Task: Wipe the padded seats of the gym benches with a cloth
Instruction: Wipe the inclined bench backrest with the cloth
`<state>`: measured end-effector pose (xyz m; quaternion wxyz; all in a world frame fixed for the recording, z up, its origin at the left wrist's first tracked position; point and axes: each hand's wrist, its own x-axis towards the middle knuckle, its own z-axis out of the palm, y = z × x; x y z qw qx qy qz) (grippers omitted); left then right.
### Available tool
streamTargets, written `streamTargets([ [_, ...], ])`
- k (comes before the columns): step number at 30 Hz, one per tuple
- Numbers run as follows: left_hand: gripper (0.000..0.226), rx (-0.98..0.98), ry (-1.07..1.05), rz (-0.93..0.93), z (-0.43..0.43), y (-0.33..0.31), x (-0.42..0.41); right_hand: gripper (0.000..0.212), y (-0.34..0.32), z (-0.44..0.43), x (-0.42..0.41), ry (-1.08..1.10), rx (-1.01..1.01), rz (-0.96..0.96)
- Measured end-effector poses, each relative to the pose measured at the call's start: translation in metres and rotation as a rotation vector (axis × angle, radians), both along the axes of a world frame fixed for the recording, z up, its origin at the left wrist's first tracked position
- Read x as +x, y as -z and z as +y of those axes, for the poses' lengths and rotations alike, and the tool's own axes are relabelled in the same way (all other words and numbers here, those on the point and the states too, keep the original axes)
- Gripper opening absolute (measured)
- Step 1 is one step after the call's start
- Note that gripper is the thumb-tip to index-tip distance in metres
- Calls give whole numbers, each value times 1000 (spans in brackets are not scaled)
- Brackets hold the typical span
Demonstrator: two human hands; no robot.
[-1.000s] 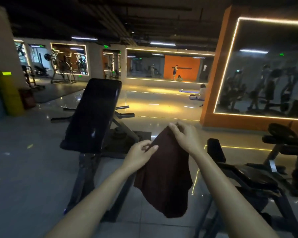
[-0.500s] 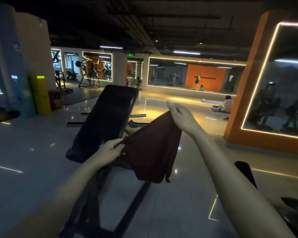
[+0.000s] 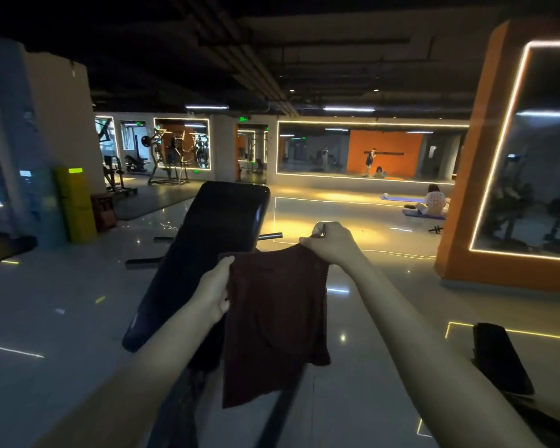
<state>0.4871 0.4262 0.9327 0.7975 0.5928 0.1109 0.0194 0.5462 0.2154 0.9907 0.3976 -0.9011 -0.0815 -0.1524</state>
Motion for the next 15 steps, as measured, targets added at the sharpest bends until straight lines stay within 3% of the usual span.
streamTargets([
  [7, 21, 75, 67, -213, -34, -27, 35, 33, -8, 61, 27, -28, 278, -20],
  [11, 23, 110, 122, -266, -34, -37, 56, 35, -16, 76, 43, -78, 280, -120],
  [15, 33, 238, 168, -383, -23, -42, 77, 63, -30, 77, 52, -240, 343, 3],
])
